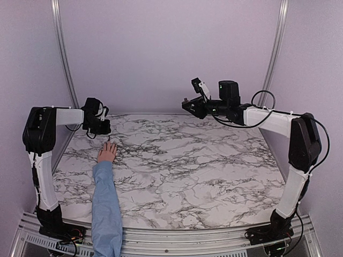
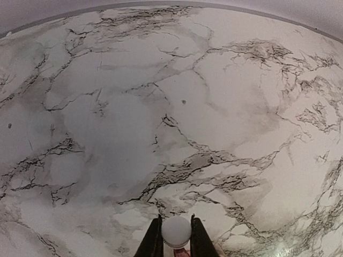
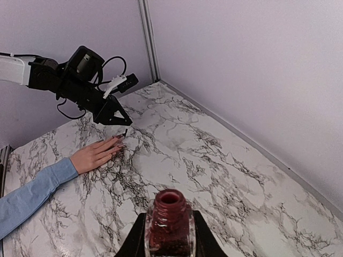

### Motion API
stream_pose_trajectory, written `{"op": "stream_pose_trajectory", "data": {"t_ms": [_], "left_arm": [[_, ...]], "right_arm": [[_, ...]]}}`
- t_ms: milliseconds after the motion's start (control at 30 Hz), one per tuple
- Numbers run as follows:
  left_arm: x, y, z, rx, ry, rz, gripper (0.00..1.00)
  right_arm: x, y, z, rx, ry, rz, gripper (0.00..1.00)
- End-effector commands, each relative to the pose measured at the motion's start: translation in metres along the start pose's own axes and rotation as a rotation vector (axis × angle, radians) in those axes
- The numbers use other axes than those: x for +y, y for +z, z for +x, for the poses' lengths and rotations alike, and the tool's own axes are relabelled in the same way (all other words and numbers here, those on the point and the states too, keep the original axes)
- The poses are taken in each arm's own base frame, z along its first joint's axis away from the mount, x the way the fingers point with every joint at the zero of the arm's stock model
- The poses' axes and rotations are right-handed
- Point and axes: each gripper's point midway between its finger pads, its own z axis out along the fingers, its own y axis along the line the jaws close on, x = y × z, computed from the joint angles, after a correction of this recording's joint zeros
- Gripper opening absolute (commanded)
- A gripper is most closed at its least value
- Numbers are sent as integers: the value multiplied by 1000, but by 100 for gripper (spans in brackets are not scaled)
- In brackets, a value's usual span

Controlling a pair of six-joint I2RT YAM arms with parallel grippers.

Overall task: Paint the nails
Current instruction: Paint the nail polish on the nail.

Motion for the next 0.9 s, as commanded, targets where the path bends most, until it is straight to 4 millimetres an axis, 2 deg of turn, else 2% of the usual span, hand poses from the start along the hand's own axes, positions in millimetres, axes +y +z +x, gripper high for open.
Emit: {"op": "stream_pose_trajectory", "data": {"t_ms": [0, 200, 467, 700, 867], "left_arm": [[1, -14, -14, -23, 8, -15, 0], [0, -25, -20, -44, 16, -22, 0], [1, -35, -18, -51, 20, -31, 0], [-2, -39, -11, -43, 27, -13, 0], [-4, -35, -1, -22, 24, 5, 0]], "right_arm": [[-2, -10, -28, -50, -42, 14, 0], [0, -12, -28, -52, -44, 13, 0], [1, -15, -27, -53, -42, 11, 0], [2, -15, -29, -57, -42, 9, 0], [3, -15, -29, -58, -42, 6, 0]]}}
